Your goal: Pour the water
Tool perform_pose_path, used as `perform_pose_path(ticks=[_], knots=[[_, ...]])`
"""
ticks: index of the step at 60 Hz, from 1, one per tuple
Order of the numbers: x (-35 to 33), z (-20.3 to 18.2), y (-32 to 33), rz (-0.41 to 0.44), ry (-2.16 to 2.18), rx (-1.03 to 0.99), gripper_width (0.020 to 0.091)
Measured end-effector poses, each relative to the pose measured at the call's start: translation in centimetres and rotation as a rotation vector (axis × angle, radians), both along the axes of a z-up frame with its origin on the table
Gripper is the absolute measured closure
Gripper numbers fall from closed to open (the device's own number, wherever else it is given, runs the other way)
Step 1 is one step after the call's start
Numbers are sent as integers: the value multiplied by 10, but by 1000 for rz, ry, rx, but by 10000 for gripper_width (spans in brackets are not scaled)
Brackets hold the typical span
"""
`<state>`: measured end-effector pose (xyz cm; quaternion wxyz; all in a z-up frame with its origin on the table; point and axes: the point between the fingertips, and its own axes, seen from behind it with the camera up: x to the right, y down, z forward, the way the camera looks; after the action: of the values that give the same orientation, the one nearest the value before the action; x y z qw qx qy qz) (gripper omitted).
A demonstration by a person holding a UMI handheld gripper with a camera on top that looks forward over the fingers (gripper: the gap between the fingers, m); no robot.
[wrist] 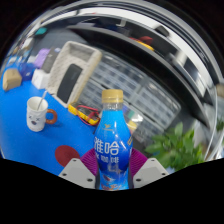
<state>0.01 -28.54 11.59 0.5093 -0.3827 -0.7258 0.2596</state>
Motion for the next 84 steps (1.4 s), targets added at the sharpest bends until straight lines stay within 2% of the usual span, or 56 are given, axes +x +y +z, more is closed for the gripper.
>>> perform_pose_path(ticks=[5,15,22,38,48,51,52,65,74,80,84], knots=[[-13,11,-39,106,1,165,725],[-28,12,-100,235,-28,548,729],[-38,15,-118,313,-32,834,729],[-64,18,-134,372,-22,1354,731],[-71,23,-155,423,28,1503,728],[-70,21,-156,427,15,1498,729],[-70,20,-157,428,8,1492,699],[-62,25,-155,370,0,1272,706],[-54,44,-144,285,9,927,708],[-46,41,-144,215,2,630,705],[-45,44,-141,221,4,424,705]])
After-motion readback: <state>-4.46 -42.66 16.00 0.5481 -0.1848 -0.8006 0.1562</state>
